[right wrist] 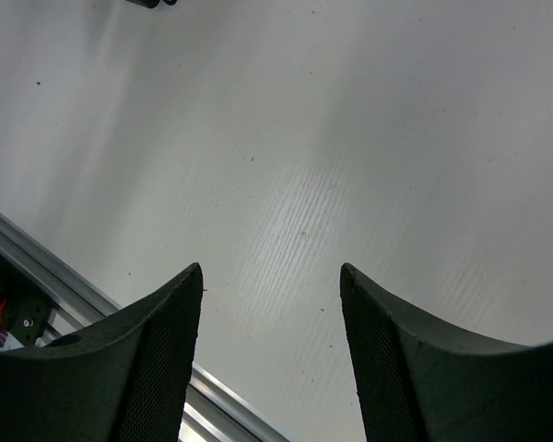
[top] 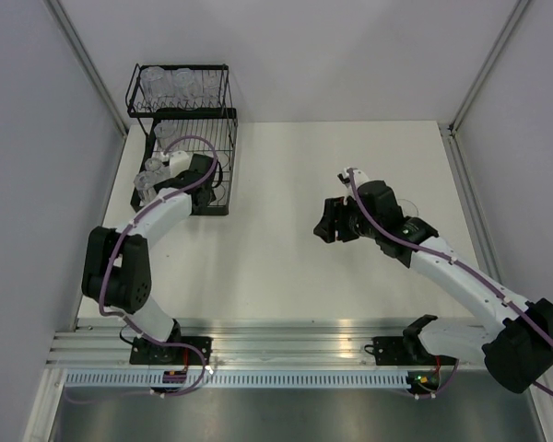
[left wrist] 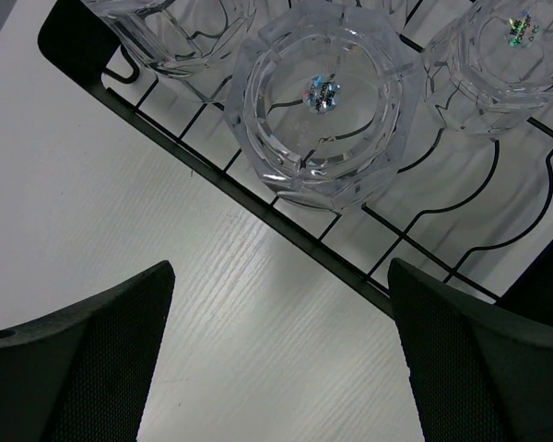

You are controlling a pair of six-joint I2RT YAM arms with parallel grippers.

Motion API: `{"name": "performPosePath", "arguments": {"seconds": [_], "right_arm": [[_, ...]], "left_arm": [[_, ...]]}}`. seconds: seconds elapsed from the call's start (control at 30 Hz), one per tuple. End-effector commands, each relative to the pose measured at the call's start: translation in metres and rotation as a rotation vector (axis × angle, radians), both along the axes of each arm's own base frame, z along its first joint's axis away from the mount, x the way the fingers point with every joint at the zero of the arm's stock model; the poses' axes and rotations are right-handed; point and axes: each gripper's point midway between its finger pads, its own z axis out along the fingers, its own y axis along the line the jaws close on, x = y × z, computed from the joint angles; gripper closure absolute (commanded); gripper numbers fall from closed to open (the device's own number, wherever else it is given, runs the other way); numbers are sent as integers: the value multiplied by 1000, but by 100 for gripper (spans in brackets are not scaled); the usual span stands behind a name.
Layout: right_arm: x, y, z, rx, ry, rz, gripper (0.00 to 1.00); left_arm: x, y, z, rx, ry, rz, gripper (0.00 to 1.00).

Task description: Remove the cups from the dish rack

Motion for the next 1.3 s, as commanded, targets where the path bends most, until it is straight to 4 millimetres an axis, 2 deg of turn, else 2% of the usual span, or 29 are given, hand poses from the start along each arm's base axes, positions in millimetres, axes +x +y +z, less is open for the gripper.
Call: {"name": "performPosePath", "arguments": {"seconds": [0.0, 0.03, 0.3, 0.5, 0.63, 0.8, 0.87, 0.97, 1.07, 1.27], "right_arm": [[5, 11, 16, 59, -67, 19, 33], [5, 11, 15, 56, -68, 20, 32], [3, 10, 0, 19, -50, 42, 30], [5, 12, -1, 25, -47, 45, 29], [4, 13, -6, 23, -39, 47, 28], [4, 15, -15, 18, -19, 59, 29], [3, 16, -18, 17, -9, 66, 29], [4, 17, -20, 13, -1, 69, 28], [4, 15, -19, 9, -9, 61, 28], [5, 16, -26, 7, 10, 54, 29]], "left_arm": [[26, 9, 12, 9, -95, 45, 0], [30, 8, 6, -1, -91, 35, 0], [62, 23, -3, -11, -140, -1, 0], [89, 15, -15, -1, -144, -98, 0], [101, 12, -2, 5, -197, -127, 0], [107, 27, 9, 66, -216, -92, 0], [114, 27, 12, 58, -219, -91, 0], [125, 24, 5, 64, -197, -104, 0], [123, 25, -9, 69, -135, -102, 2], [115, 23, -10, 43, -120, -99, 8]]}}
